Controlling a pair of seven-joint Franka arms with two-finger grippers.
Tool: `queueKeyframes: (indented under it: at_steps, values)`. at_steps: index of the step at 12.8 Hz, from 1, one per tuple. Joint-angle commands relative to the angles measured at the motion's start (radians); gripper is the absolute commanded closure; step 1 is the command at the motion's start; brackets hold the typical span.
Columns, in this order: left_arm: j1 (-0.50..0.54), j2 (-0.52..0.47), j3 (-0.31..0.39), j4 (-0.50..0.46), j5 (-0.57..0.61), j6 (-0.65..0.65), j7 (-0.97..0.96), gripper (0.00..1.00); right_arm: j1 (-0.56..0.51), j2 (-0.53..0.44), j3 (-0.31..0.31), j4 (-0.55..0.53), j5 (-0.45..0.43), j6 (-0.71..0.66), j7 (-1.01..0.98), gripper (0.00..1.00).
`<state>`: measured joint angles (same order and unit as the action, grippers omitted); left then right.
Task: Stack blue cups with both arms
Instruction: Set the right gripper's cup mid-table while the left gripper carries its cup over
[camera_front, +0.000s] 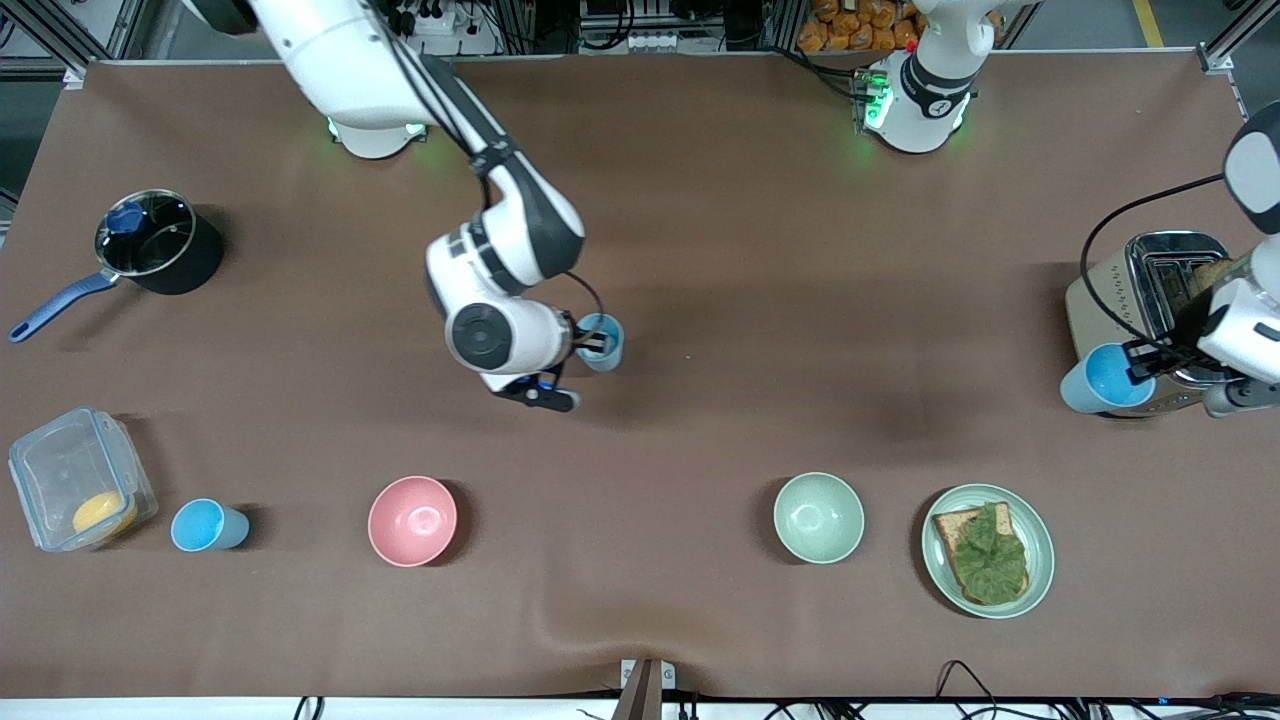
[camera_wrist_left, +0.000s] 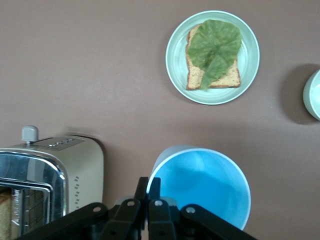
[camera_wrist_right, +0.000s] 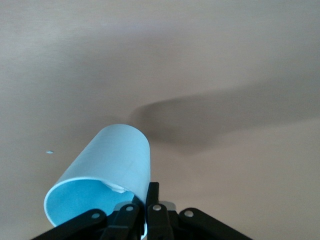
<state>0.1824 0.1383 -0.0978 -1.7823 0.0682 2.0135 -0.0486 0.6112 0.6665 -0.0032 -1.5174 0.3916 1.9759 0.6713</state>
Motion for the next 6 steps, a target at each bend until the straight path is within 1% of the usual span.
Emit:
queueKeyframes:
  at_steps: [1,3,5,6]
  values:
    - [-0.009,0.015,-0.019,0.029,0.005,-0.027,-0.006,1.00,0.037,0.042,-0.014,0.046,0.038,0.041,0.030,1.00]
    - [-0.029,0.023,-0.040,0.024,0.007,-0.027,-0.077,1.00,0.053,0.056,-0.014,0.046,0.038,0.067,0.044,1.00]
    - [-0.031,0.026,-0.094,0.029,0.004,-0.027,-0.105,1.00,0.059,0.062,-0.014,0.046,0.038,0.069,0.044,1.00]
    - [-0.031,0.024,-0.126,0.030,0.005,-0.027,-0.156,1.00,0.059,0.062,-0.014,0.046,0.038,0.069,0.047,1.00]
